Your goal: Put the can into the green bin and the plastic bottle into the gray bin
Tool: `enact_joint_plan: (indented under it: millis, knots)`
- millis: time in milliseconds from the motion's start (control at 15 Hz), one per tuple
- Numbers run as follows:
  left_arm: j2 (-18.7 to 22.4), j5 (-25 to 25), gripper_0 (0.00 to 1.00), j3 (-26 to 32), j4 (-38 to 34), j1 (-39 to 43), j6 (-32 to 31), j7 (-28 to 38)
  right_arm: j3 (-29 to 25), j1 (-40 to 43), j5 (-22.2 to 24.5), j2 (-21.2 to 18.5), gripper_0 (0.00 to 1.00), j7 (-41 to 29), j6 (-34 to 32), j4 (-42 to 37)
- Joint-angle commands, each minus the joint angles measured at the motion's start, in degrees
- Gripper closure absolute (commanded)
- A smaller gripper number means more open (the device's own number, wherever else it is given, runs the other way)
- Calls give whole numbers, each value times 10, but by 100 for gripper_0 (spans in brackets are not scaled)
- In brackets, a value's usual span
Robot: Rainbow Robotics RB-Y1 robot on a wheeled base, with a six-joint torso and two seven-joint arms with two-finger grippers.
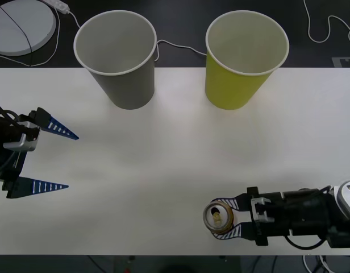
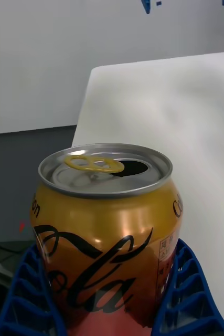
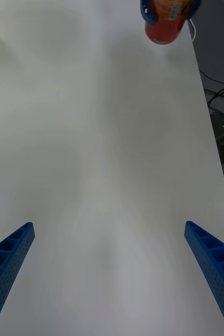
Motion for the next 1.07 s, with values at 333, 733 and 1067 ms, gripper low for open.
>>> enact_joint_plan:
  millis: [333, 733, 1067]
  knots:
    - [0, 0, 0, 0, 0, 0, 0, 0, -73, 18, 9, -58, 100, -215, -2, -138]
    - [0, 0, 0, 0, 0, 0, 0, 0, -161, 15, 45, -118, 100, -443, -7, -247]
    - [0, 0, 0, 0, 0, 0, 0, 0, -234, 5, 14, -199, 100, -598, -10, -281]
